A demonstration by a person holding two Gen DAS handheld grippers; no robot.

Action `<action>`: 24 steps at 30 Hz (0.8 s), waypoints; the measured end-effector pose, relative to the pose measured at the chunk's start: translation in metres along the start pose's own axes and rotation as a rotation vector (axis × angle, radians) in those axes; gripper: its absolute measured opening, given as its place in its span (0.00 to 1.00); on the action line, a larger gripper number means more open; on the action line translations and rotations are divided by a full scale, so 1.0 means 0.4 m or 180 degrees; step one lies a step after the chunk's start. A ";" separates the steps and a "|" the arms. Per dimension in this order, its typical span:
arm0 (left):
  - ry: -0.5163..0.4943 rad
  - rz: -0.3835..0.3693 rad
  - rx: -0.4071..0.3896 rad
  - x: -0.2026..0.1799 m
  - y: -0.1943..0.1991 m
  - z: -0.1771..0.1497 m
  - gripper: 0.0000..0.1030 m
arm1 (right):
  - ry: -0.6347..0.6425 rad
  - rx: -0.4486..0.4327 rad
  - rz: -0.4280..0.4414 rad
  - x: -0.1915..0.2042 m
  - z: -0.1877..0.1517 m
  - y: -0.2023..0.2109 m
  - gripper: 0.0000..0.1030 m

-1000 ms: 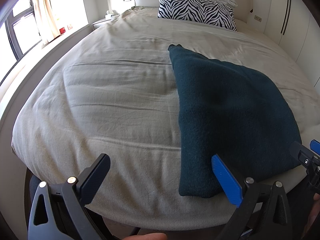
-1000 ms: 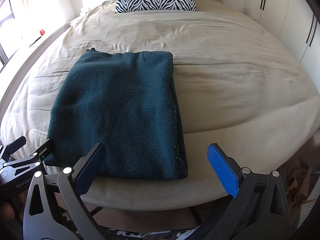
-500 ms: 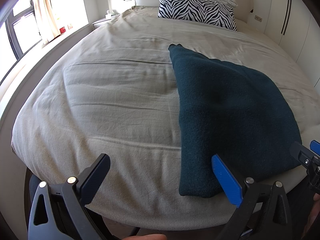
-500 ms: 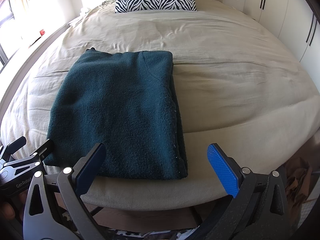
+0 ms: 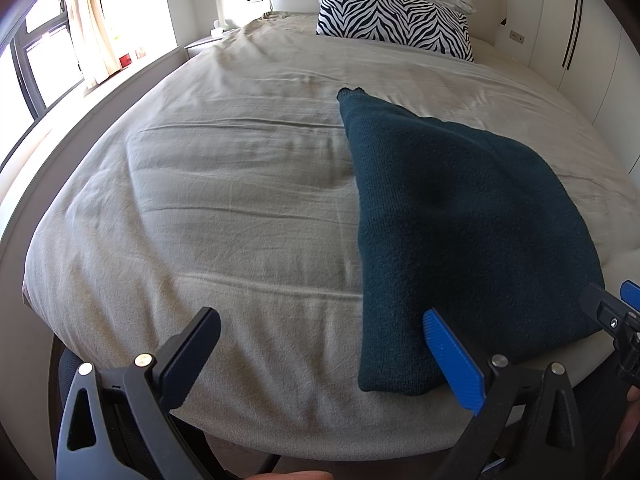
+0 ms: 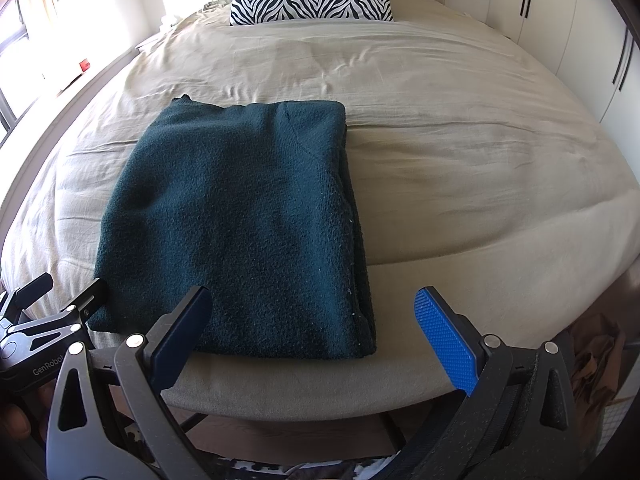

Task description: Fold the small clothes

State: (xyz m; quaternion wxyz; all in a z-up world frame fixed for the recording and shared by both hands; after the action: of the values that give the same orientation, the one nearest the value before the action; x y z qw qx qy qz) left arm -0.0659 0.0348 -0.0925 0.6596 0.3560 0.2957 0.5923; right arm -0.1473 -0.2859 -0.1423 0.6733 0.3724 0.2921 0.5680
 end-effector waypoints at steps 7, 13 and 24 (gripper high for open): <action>-0.0002 0.0000 0.0000 0.002 0.000 -0.002 1.00 | -0.0004 0.0004 0.0003 0.000 -0.001 0.000 1.00; -0.0003 0.0000 0.0001 0.001 0.000 -0.001 1.00 | -0.0006 0.0003 0.0002 -0.001 -0.001 0.000 1.00; -0.0036 0.0010 -0.0031 0.001 0.000 -0.004 1.00 | -0.0034 0.0021 0.0005 0.006 -0.012 -0.004 1.00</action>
State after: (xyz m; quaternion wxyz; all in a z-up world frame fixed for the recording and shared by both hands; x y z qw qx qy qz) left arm -0.0673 0.0354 -0.0933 0.6620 0.3565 0.2885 0.5928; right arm -0.1500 -0.2828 -0.1462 0.6732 0.3779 0.2901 0.5656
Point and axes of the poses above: each gripper's, at about its wrist camera, not at the fingertips, and y roughly against the way its jaws point, x to its left, z to its top, the point moved 2 cm from there along -y, roughly the way its jaws point
